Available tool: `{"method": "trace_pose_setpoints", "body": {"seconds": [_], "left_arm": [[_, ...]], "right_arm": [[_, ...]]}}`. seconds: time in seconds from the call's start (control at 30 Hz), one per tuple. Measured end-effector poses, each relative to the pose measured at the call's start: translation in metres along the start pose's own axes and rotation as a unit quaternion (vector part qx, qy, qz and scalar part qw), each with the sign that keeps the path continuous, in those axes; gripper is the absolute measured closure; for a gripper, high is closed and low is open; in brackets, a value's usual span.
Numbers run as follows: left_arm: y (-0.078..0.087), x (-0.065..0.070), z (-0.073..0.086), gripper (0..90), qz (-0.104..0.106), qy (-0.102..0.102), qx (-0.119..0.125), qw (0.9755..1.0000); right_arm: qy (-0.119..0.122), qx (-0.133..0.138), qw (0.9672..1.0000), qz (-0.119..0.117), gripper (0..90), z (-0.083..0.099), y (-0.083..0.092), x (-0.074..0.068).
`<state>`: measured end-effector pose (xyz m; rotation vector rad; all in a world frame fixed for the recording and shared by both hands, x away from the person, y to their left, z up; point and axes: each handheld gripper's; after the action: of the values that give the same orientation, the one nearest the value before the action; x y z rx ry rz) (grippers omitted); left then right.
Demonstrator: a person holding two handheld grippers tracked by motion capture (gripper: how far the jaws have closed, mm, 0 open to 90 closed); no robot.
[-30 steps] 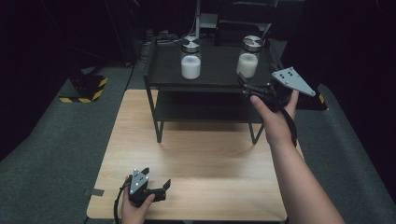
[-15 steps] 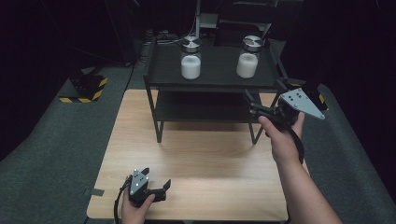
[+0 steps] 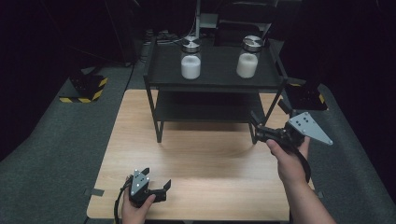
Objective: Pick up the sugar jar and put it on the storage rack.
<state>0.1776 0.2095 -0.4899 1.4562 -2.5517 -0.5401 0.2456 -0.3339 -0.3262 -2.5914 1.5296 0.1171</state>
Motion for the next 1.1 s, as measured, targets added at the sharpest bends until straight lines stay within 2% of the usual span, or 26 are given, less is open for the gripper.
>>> {"method": "trace_pose_setpoints", "body": {"seconds": [0.13,0.33,0.77,1.1], "left_arm": [[0.0,0.0,0.001,0.8,0.0,0.003,0.003,1.0],[0.0,0.0,0.001,0.8,-0.001,0.003,0.004,1.0],[0.001,0.0,0.003,0.8,0.0,0.0,0.007,1.0],[0.002,-0.001,0.004,0.8,0.003,-0.001,0.012,0.9999]], "right_arm": [[0.003,-0.005,1.0,0.002,0.0,0.009,0.009,0.001],[-0.01,-0.01,0.9999,0.002,0.0,0.023,0.024,0.006],[-0.008,-0.031,0.9995,0.002,0.0,0.054,0.055,0.014],[-0.012,-0.054,0.9984,0.014,0.0,0.087,0.074,0.018]]}}
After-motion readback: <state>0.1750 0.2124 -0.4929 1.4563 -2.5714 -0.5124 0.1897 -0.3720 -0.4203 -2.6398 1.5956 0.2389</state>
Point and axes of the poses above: each handheld gripper's, and its own axes: y roughly backward along the jaws, z roughly out of its underside, x roughly to its right, and after that the axes turned 11 degrees about -y, right-handed
